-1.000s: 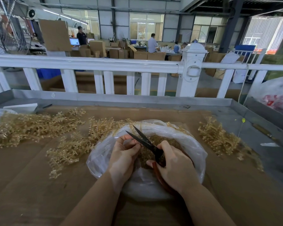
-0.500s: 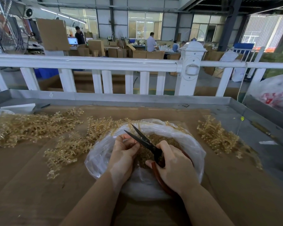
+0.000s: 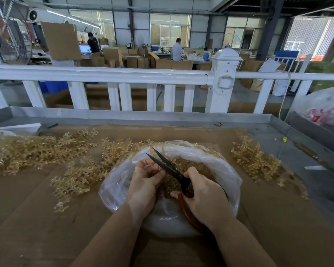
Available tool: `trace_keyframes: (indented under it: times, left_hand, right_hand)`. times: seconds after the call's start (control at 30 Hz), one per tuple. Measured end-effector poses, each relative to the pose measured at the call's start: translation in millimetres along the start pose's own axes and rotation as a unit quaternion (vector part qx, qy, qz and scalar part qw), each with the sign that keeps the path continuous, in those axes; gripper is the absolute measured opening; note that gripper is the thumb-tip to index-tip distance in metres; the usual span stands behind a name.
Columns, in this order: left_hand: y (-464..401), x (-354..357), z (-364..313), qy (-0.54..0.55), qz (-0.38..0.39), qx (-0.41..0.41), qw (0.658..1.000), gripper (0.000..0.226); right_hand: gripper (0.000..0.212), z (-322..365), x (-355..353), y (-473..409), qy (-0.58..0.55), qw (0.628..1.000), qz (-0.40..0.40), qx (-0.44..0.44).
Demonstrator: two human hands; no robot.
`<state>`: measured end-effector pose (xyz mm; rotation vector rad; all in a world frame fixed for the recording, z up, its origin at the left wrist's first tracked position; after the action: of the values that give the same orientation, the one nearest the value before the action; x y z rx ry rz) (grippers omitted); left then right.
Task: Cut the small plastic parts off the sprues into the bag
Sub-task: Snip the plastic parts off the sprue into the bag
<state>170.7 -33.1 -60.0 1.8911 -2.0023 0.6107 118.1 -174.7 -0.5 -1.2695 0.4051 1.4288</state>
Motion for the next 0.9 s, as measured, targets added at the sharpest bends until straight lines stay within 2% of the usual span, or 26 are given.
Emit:
trace_keyframes:
  times: [0.13,0.33,0.5,0.63,0.9]
  left_hand:
    - [1.0,2.0,0.4,0.02,0.01,-0.016,1.0,0.04]
    - [2.1,4.0,-0.4,0.08,0.016,-0.047,0.996,0.049]
    - [3.4,8.8,-2.5,0.105,0.034,-0.058,0.992,0.027]
    - [5.1,4.9,2.3,0.101,0.003,-0.06,0.993,0.007]
    - [5.9,2.4,-4.9,0.079,-0.012,-0.03,0.996,0.018]
  right_hand:
    - [0.042,0.6,0.8,0.6,0.003,1.0,-0.002,0.0]
    - [0.039,-2.3,-12.0,5.3,0.007,0.998,-0.057,0.022]
    - [0.042,-4.5,-3.3,2.9,0.047,0.998,-0.024,0.03]
    - [0.038,-3.4,-8.6,3.7,0.035,0.998,-0.047,0.032]
    - [0.039,-5.3,-7.7,3.9,0.045,0.997,-0.042,0.042]
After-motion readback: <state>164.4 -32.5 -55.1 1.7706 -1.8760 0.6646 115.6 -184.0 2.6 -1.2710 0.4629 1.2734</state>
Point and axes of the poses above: each hand's wrist, its own y-axis away from the middle knuckle, its own x-axis out of the palm, z = x × y, the point moved 10 cm from there along -y, towards the middle knuckle, and after that the axes turned 10 degrees about z, right-handed, at the moved point
